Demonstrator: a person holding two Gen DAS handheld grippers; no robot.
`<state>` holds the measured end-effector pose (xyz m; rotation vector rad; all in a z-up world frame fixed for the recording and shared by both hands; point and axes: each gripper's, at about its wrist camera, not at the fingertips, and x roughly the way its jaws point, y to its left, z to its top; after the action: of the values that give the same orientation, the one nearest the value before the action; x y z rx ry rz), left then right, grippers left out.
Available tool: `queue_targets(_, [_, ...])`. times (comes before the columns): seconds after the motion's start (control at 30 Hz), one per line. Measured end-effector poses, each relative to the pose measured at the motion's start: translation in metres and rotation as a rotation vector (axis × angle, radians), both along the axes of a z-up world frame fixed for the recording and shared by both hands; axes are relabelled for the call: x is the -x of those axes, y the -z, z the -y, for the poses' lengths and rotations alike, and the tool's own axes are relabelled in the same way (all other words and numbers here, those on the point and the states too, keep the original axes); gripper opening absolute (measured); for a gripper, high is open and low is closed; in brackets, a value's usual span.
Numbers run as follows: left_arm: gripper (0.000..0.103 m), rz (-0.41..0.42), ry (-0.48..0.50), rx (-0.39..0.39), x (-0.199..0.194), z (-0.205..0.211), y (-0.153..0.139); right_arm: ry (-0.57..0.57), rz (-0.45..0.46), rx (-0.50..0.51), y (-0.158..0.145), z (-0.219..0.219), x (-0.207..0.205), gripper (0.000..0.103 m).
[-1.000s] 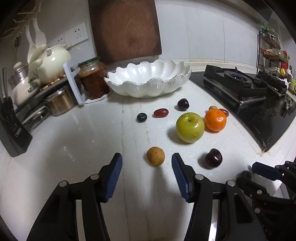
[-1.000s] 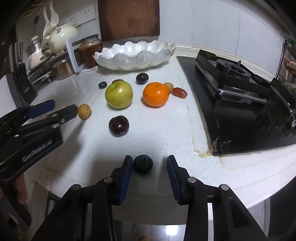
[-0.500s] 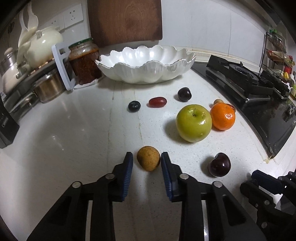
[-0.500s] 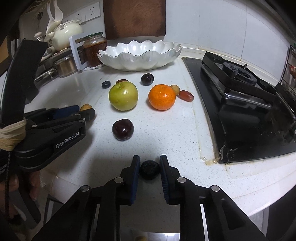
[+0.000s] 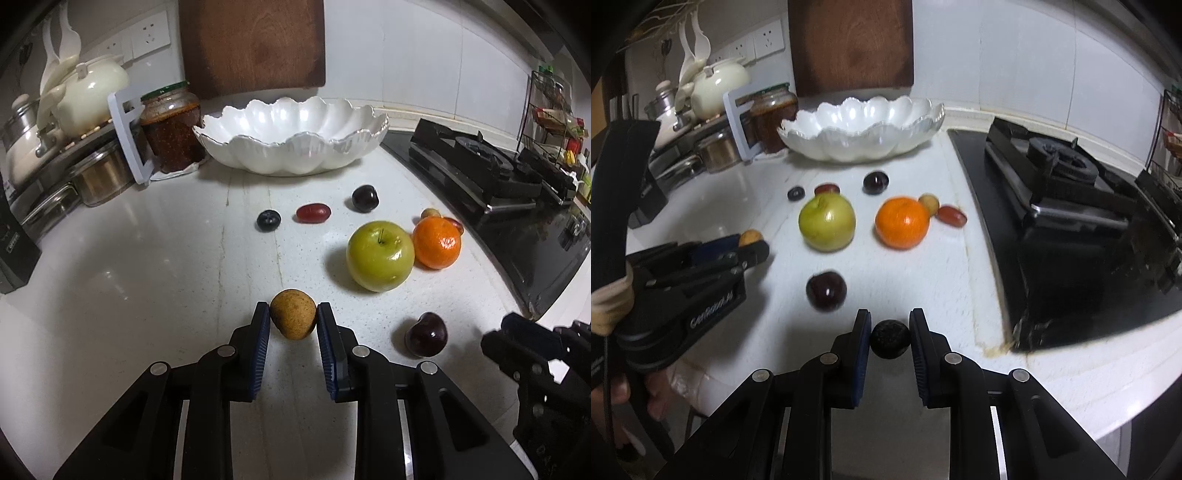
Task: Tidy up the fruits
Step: 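Lift and carry both held fruits over the white scalloped bowl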
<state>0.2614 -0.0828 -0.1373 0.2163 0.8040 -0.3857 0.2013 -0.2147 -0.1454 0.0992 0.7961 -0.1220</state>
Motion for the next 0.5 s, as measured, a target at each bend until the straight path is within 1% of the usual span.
queue_targets(0.23, [0.026,0.040,-0.081,0.003,0.008,0.005,-0.026,-0.081,0.082,-0.004,-0.024,0.014,-0.011,0.023])
queue_targets(0.5, [0.026,0.099,-0.179,0.034,0.018,0.020,-0.059,-0.168,0.153,-0.018,-0.051,0.040,-0.026,0.023])
